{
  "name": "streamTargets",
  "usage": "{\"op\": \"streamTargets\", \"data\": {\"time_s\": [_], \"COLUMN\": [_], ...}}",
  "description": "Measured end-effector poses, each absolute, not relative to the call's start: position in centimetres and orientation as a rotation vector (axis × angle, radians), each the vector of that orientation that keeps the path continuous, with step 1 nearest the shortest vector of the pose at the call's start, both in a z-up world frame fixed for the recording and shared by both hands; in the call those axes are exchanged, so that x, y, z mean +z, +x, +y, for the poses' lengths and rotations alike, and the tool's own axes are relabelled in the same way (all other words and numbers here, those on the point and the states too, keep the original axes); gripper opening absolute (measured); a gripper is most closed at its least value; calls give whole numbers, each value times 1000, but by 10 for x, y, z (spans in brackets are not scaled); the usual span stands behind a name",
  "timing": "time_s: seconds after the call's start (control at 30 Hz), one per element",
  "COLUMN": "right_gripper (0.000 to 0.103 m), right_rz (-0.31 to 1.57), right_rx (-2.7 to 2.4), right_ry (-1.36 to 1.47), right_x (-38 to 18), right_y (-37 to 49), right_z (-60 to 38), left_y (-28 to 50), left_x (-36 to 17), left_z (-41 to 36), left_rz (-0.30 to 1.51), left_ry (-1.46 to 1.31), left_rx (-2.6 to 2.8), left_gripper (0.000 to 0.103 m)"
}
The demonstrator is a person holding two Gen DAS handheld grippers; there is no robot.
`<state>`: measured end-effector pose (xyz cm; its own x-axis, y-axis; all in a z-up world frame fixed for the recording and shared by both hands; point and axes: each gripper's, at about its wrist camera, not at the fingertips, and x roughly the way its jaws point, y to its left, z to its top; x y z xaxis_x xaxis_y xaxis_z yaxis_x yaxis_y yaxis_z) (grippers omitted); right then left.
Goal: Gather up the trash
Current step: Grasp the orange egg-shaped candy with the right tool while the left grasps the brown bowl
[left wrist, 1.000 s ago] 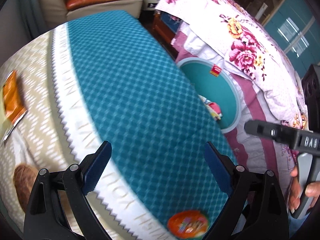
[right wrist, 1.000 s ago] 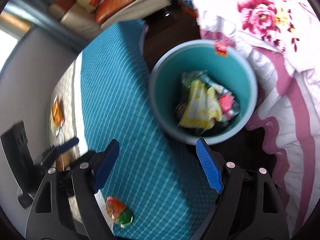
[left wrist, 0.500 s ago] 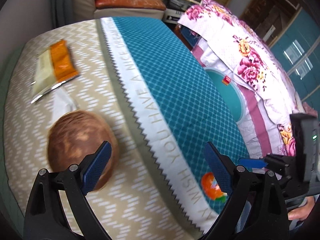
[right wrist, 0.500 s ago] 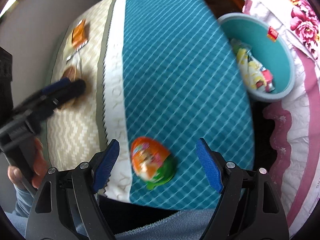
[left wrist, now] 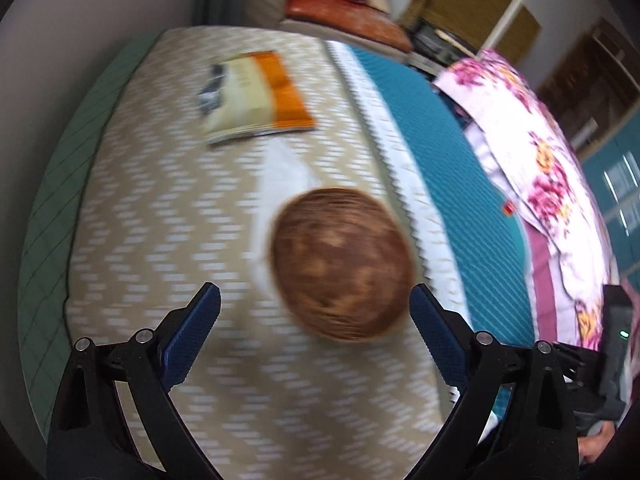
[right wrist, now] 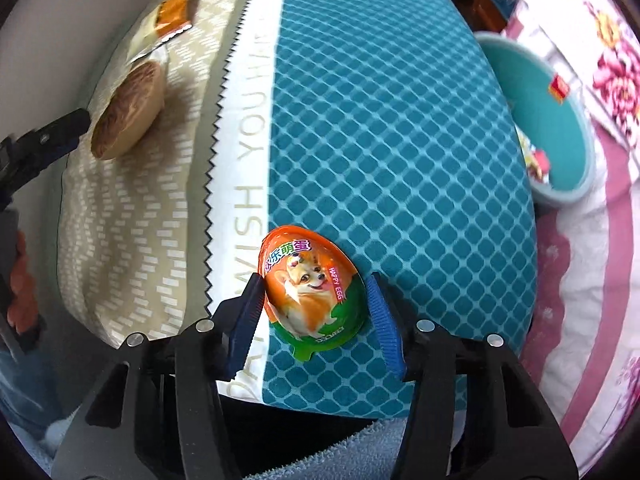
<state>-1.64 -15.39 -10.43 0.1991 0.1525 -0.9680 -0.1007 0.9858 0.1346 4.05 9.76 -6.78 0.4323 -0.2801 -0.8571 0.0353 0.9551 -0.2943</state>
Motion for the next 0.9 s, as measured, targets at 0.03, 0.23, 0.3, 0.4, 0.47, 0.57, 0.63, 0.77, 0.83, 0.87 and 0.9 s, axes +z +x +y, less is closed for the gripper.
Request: {"op": "streamTargets", "data": {"time_s": [0.03,0.23,0.3,0.4,0.47,0.57,0.63,0.77,0.83,0.87,0.9], "right_gripper": [50,50,50,50,50,50,51,51,51,51,51], "right_rz": [1346,1295,1287,1275,1273,1262,1252,1234,1229,1228,1227], "right_rx": [183,189,190,185,182,176,175,176,176,176,178], "right_ry": [55,126,150,181,195,215,226,243,251,256,261], "right_x": [-101,-83,-79,-74,-72,-68,-65,-62,-62,-62,-63], "right_y": [-15,0,4,13,21,26,29,36,37,38,39], "right_z": [-154,-162,-166,-175,-178,-184,-188,-197,-200,-202,-204], "left_y": [42,53,57,62,65,70,70,68,65,62,59], "left_x": [-70,-84,-91,-96,-98,-97,-96,-93,-87,-82,-76], "left_z": [101,109,107,105,104,95,88,76,71,68,64], "left_rz": [1112,1134,1149,1156,1154,1145,1140,1122,1096,1078,1057], "left_ry": [-252,-239,-239,-226,-199,-156,-129,-101,-97,-96,-91], "left_rx": [-191,-145,-137,-134,-126,-132,-135,-131,-132,-144,-158], "left_gripper": [95,95,95,95,89,72,56,20,14,10,9]}}
